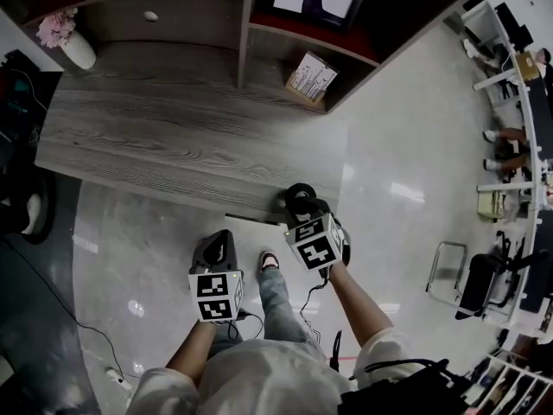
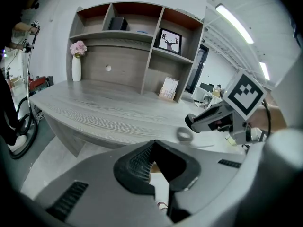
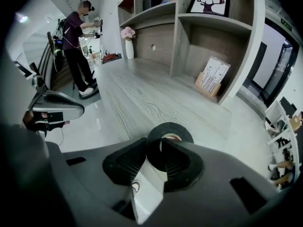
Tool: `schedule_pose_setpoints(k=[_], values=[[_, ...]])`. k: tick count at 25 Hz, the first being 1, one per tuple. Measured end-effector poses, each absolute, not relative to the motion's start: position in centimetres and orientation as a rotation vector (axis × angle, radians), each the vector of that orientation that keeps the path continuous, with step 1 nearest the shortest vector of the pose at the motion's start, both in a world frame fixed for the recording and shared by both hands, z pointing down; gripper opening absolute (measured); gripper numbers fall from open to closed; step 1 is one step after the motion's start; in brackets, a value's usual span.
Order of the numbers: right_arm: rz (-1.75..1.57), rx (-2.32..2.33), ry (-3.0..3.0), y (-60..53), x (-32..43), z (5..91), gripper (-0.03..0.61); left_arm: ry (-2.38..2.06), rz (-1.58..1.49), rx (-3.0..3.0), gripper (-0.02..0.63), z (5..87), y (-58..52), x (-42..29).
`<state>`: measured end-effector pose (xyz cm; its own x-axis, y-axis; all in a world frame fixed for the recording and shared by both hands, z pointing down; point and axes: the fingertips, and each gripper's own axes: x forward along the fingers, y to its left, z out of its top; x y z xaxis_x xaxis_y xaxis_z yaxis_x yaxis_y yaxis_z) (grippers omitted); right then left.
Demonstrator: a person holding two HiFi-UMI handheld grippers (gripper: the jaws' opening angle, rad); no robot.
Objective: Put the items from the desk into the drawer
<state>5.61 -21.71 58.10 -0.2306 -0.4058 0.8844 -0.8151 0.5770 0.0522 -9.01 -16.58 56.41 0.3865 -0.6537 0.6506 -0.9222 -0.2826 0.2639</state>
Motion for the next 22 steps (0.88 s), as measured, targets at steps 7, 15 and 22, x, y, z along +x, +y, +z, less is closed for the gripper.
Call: schedule_pose_setpoints(k=[7, 15, 22], values=[[0.543, 0.929, -1.928, -17.7, 2.6, 56.7, 0.095, -1.353, 0.554, 2.026, -0.003, 55.5, -14.6, -9.3], [0.571, 0.824, -2.018, -13.5, -1.6, 55.6, 0.095, -1.388, 0.575, 1.974, -0.003, 55.2, -11.5, -11.3], [0.546, 0.708, -2.047, -11.1, -3.6, 57.0, 0.095, -1.423, 0.577, 1.919, -0.003, 56.3, -9.7, -12.3]])
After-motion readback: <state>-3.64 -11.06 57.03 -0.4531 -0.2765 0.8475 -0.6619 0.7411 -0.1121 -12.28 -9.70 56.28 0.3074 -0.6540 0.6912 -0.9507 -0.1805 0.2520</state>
